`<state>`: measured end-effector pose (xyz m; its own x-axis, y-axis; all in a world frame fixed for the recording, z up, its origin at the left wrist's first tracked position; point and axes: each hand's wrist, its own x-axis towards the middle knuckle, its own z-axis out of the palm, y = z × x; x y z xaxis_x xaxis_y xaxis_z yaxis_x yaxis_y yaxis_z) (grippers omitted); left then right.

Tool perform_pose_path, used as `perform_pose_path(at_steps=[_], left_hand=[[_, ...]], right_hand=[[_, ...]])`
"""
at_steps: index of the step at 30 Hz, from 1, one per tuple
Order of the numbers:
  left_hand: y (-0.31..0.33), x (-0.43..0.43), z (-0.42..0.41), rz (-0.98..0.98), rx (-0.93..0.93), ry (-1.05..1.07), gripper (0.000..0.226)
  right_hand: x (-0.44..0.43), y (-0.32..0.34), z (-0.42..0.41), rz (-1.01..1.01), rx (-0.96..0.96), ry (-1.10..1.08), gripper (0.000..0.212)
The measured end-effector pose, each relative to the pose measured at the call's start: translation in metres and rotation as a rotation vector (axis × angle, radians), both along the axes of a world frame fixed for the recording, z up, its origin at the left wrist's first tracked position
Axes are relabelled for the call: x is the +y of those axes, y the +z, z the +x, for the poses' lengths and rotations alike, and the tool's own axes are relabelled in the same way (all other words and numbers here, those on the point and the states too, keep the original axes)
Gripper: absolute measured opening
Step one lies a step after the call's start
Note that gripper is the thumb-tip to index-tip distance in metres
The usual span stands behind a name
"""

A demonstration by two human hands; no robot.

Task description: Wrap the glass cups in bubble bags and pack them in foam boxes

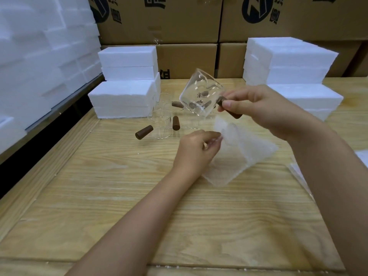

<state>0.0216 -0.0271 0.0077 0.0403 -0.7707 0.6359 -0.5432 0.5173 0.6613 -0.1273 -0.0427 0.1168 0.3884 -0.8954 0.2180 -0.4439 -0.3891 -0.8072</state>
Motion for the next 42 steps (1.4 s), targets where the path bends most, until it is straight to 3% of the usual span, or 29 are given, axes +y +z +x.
perform_pose_path(at_steps=[2, 5, 9, 11, 13, 16, 21, 24, 28, 32, 33, 36, 39, 42], left_hand=[[0.003, -0.001, 0.004, 0.088, 0.058, 0.041, 0.009], [0.008, -0.003, 0.008, 0.069, 0.052, 0.102, 0.006], [0.013, -0.005, 0.017, 0.226, 0.204, 0.08, 0.028], [0.012, -0.007, 0.02, 0.286, 0.272, 0.142, 0.015], [0.012, -0.009, 0.02, 0.323, 0.343, 0.14, 0.004], [0.011, -0.011, 0.023, 0.331, 0.415, 0.05, 0.041], [0.013, -0.014, 0.024, 0.343, 0.61, 0.048, 0.011], [0.015, -0.015, 0.023, 0.313, 0.695, 0.059, 0.011], [0.021, -0.005, 0.018, 0.222, 0.641, 0.039, 0.015], [0.028, 0.007, 0.008, 0.154, 0.644, -0.107, 0.013], [0.03, 0.011, 0.005, 0.147, 0.66, -0.192, 0.008], [0.03, 0.013, 0.004, 0.095, 0.766, -0.352, 0.023], [0.027, 0.006, 0.015, 0.104, 0.889, -0.175, 0.027], [0.018, -0.002, 0.02, 0.317, 0.982, -0.094, 0.03]], right_hand=[[0.015, 0.007, 0.002, 0.048, -0.058, 0.049, 0.015], [0.03, 0.0, 0.011, 0.138, -0.064, 0.058, 0.014], [0.037, -0.025, 0.015, 0.181, -0.055, -0.029, 0.017], [0.037, -0.032, 0.011, 0.174, -0.042, -0.068, 0.014], [0.036, -0.036, 0.006, 0.13, -0.002, -0.106, 0.01], [0.035, -0.04, -0.002, 0.029, 0.109, -0.145, 0.009], [0.036, -0.042, -0.013, -0.151, 0.272, -0.187, 0.014], [0.036, -0.044, -0.014, -0.274, 0.399, -0.204, 0.017], [0.037, -0.051, -0.007, -0.401, 0.551, -0.242, 0.021], [0.036, -0.057, -0.004, -0.453, 0.66, -0.301, 0.025], [0.035, -0.058, -0.005, -0.444, 0.632, -0.314, 0.026], [0.03, -0.058, -0.011, -0.383, 0.409, -0.365, 0.022], [0.024, -0.054, -0.023, -0.233, 0.114, -0.419, 0.009], [0.022, -0.05, -0.032, 0.075, -0.4, -0.304, 0.021]])
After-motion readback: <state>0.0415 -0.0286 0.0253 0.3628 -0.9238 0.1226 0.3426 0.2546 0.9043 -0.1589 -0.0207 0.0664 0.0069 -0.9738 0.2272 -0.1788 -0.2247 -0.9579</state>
